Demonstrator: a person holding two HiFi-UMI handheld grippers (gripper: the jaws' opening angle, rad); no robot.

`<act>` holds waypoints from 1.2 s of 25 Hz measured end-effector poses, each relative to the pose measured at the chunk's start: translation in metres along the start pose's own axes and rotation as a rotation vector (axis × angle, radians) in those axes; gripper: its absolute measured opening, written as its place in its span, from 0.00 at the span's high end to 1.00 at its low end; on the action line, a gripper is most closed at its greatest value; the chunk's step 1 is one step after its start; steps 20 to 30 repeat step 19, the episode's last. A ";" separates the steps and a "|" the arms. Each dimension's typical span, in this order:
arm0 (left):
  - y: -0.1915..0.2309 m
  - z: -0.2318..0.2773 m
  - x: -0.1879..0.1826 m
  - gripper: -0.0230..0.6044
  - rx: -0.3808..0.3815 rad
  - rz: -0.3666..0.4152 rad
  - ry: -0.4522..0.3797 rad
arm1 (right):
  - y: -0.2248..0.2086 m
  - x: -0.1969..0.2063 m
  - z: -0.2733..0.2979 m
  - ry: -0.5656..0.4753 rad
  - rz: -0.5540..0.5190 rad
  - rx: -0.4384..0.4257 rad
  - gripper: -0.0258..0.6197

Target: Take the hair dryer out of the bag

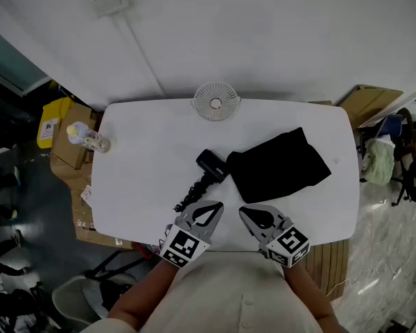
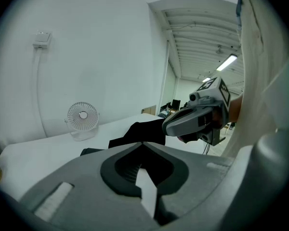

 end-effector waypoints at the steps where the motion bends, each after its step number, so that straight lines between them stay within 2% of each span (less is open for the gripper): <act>1: -0.001 0.000 0.001 0.95 0.000 -0.001 0.002 | 0.000 0.000 0.000 0.001 0.001 -0.003 0.94; 30: -0.004 -0.009 0.010 0.95 0.003 -0.025 0.004 | 0.006 0.002 0.002 0.022 -0.001 -0.001 0.94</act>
Point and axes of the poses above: the fingertips, and each gripper's own axes: z forward along the fingers, y to its left, x out of its underside, the point moved 8 cm from there along -z, backward along the fingers, and after that the axes turned 2 degrees about y, right-handed, at the moved point
